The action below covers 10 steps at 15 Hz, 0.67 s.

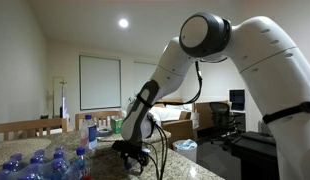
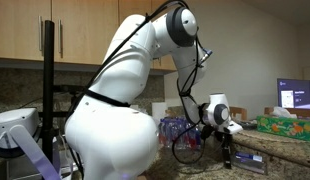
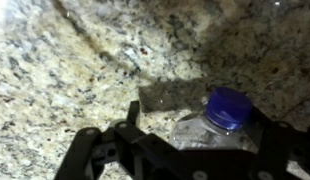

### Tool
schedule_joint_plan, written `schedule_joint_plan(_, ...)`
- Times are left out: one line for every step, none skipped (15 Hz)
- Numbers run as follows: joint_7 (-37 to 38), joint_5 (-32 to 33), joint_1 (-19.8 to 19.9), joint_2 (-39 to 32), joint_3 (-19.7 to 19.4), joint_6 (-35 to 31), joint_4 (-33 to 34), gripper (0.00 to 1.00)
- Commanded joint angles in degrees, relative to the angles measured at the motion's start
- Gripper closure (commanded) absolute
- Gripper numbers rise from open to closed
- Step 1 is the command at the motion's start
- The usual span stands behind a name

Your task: Move the two bottles upright

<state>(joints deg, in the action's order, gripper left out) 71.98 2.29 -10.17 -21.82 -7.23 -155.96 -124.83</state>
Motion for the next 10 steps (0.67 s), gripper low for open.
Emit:
schedule_joint_plan(0.19, 1.80, -0.51, 2.82, -1.23, 3.87, -1.19, 0.00)
schedule_joint_plan(-0.48, 1.37, 0.06, 2.91, -0.75, 4.31, -1.13, 0.25)
schedule_joint_plan(-0.75, 1.03, 0.42, 2.90, -0.52, 4.95, -0.92, 0.26)
schedule_joint_plan(-0.99, 0.82, 0.68, 2.94, -0.30, 5.23, -0.91, 0.33)
schedule_joint_plan(-1.25, 0.66, 0.89, 2.90, -0.14, 5.48, -0.82, 0.40)
schedule_joint_plan(-1.54, 0.44, 1.07, 2.79, 0.06, 5.61, -0.75, 0.47)
schedule_joint_plan(-1.66, 0.33, 1.16, 2.68, 0.17, 5.73, -0.68, 0.53)
schedule_joint_plan(-1.71, 0.32, 1.16, 2.59, 0.23, 5.92, -0.58, 0.59)
schedule_joint_plan(-1.78, 0.29, 1.18, 2.54, 0.33, 6.08, -0.54, 0.66)
schedule_joint_plan(-1.79, 0.33, 1.16, 2.54, 0.38, 6.35, -0.50, 0.72)
